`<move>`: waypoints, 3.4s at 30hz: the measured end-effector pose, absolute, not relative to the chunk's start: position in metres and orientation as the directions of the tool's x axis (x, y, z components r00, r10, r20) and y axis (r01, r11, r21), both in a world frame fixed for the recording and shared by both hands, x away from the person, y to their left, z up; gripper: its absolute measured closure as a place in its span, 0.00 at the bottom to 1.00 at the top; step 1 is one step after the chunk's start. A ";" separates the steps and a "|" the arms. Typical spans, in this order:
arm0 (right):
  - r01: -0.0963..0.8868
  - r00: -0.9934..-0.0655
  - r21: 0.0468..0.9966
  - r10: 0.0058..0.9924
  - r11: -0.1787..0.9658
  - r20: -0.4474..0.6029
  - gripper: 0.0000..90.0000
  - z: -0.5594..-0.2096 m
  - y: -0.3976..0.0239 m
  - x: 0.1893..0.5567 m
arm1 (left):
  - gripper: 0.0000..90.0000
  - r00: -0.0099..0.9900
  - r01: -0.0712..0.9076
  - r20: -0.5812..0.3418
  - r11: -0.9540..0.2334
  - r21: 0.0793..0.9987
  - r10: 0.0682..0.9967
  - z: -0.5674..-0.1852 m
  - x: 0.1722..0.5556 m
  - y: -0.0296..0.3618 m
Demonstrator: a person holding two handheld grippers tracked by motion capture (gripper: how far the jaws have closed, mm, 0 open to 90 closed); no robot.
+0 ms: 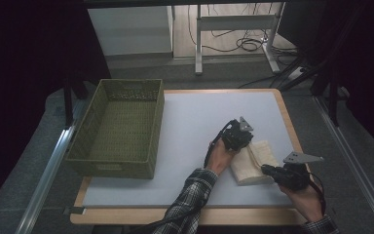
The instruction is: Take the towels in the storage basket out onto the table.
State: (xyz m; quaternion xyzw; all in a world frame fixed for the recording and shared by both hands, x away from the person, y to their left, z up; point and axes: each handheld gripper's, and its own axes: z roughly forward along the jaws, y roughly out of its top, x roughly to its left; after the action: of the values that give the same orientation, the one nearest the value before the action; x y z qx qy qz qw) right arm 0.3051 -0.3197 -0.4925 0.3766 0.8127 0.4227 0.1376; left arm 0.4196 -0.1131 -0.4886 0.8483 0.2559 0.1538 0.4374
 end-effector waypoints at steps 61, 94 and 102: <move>0.530 -0.543 0.786 0.839 0.319 0.025 0.73 -0.495 -0.333 0.358 | 0.57 0.802 0.383 -0.040 -0.463 0.799 0.596 -0.504 0.414 -0.066; 0.585 -0.508 0.737 0.861 0.338 0.008 0.61 -0.498 -0.351 0.325 | 0.50 0.786 0.424 -0.066 -0.459 0.781 0.614 -0.523 0.413 -0.055; 0.618 -0.509 0.714 0.860 0.330 0.044 0.55 -0.517 -0.353 0.324 | 0.47 0.785 0.430 -0.031 -0.508 0.747 0.619 -0.532 0.414 -0.061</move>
State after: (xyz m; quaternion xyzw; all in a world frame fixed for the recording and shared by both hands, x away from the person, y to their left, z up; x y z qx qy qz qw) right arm 0.3242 -0.3529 -0.5175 0.4637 0.7965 0.3466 0.1743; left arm 0.4143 -0.0613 -0.5319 0.8598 0.3051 0.1209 0.3912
